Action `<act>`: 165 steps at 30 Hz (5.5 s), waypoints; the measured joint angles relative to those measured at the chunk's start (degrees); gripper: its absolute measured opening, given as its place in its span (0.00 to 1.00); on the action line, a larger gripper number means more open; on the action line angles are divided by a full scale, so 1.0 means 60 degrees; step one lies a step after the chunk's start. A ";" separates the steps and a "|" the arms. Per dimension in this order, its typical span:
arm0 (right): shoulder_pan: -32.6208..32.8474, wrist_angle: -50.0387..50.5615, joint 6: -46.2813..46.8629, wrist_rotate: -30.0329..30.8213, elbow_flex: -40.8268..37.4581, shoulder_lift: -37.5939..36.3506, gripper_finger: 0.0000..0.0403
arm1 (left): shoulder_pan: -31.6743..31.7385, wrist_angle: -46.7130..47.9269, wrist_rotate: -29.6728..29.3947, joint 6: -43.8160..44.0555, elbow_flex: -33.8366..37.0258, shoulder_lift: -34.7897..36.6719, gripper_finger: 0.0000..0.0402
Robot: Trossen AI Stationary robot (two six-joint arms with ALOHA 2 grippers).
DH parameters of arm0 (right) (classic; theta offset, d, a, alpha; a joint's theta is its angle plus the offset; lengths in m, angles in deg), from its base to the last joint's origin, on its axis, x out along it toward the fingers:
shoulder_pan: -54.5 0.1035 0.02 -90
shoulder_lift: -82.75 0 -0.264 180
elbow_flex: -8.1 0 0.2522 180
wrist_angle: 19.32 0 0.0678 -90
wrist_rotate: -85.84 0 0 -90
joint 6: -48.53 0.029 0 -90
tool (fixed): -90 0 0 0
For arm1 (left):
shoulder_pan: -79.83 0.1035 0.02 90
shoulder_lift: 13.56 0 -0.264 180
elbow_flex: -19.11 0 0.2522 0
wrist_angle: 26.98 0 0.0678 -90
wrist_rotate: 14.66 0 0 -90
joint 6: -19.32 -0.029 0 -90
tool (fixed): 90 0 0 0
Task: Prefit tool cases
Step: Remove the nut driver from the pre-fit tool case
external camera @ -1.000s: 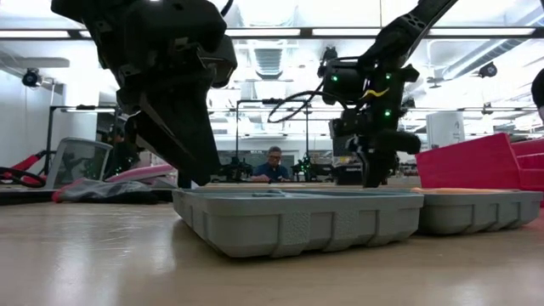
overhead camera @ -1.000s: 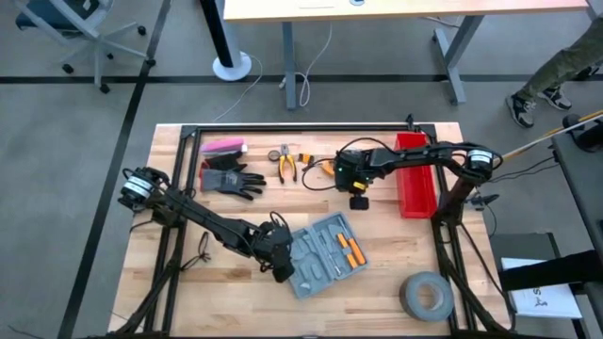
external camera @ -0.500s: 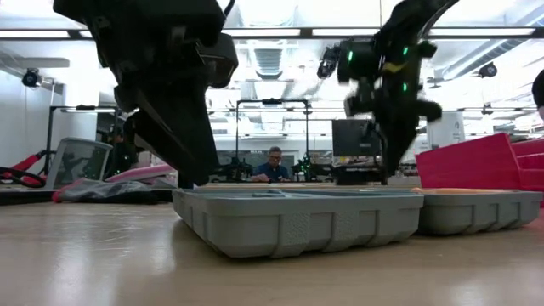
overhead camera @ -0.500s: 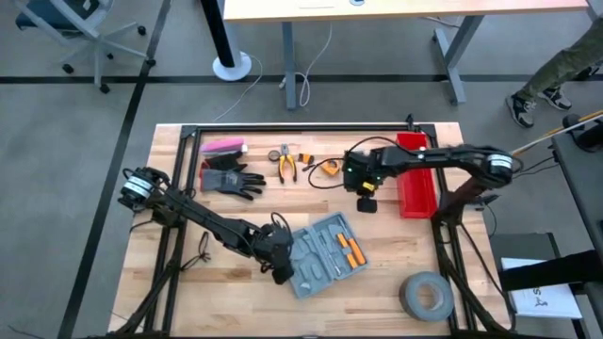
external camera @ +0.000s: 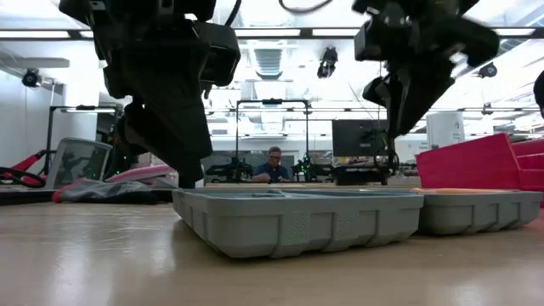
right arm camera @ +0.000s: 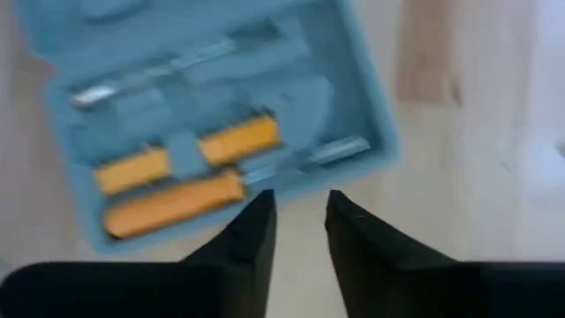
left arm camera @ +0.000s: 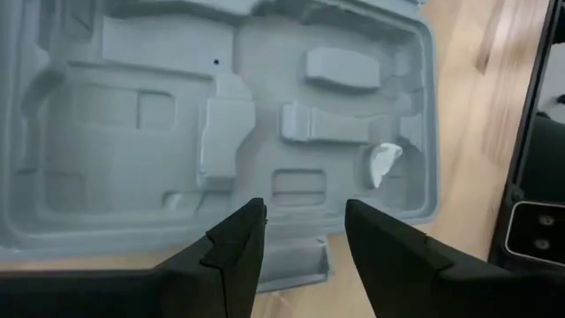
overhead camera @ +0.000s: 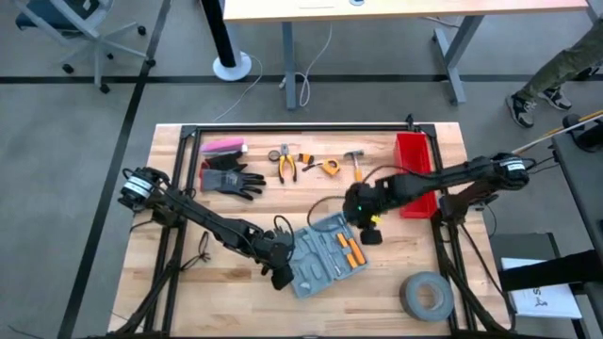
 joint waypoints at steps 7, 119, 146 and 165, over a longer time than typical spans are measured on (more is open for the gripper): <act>0.1290 -0.1084 0.0551 -0.0005 0.0004 0.0016 0.37 | 0.0000 0.0520 0.0006 0.0094 0.0000 0.0000 0.41; 0.0394 0.2502 0.8354 0.3035 0.3169 0.5044 0.34 | 0.0063 0.2365 -0.3069 0.0772 -0.1118 -0.1228 0.41; 0.0629 0.5206 0.8484 0.2644 0.3431 0.5252 0.26 | -0.0109 0.1212 -0.3333 0.0520 -0.1118 -0.1232 0.41; 0.1069 0.5097 0.7362 0.2925 0.4445 0.5180 0.32 | -0.0151 0.1383 -0.3254 0.0520 -0.1110 -0.1220 0.41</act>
